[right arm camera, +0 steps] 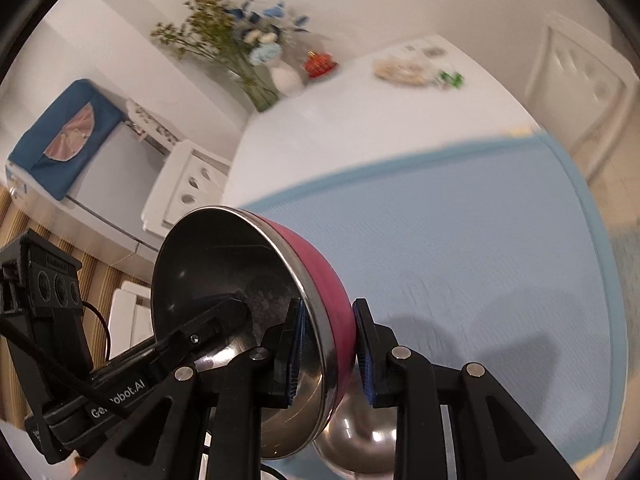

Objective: Organize plates and bowls

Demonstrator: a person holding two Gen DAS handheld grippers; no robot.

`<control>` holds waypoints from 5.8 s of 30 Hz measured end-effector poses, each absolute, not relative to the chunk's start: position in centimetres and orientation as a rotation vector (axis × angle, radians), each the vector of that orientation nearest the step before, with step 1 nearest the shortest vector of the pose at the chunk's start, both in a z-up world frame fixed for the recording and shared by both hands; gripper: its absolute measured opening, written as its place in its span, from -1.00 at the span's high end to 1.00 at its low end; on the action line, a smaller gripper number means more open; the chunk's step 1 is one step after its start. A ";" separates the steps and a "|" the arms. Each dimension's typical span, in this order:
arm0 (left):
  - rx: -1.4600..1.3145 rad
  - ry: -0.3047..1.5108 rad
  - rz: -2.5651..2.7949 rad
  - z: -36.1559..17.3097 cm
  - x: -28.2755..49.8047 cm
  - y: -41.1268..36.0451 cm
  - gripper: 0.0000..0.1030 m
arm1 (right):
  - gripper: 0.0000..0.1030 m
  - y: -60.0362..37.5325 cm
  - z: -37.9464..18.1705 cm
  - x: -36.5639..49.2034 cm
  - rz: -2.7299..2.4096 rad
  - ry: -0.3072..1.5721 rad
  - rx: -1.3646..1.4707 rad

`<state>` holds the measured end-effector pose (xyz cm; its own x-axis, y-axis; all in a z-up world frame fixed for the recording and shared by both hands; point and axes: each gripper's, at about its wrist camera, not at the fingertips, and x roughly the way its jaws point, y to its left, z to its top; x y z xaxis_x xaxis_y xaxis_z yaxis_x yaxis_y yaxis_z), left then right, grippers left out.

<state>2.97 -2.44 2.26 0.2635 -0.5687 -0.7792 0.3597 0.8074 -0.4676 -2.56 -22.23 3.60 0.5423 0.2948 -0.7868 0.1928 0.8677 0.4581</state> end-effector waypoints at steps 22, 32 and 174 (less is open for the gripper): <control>-0.145 1.323 -0.582 -5.6 -2.3 -4.1 0.67 | 0.51 -22.0 -5.2 -8.2 0.018 1.277 0.579; -0.116 1.336 -0.581 -6.8 -2.4 -4.4 0.62 | 0.51 -21.7 -5.9 -8.0 0.020 1.292 0.587; -0.116 1.202 -0.545 -2.3 -1.5 -4.6 0.43 | -1.00 -31.9 -15.7 -11.7 -0.289 0.930 0.128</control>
<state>-1.46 -4.55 -2.35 0.2495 -0.4589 -0.8527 0.3388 0.8663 -0.3671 -11.69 -31.91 -15.68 0.5630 -0.1898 -0.8044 0.2993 0.9540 -0.0156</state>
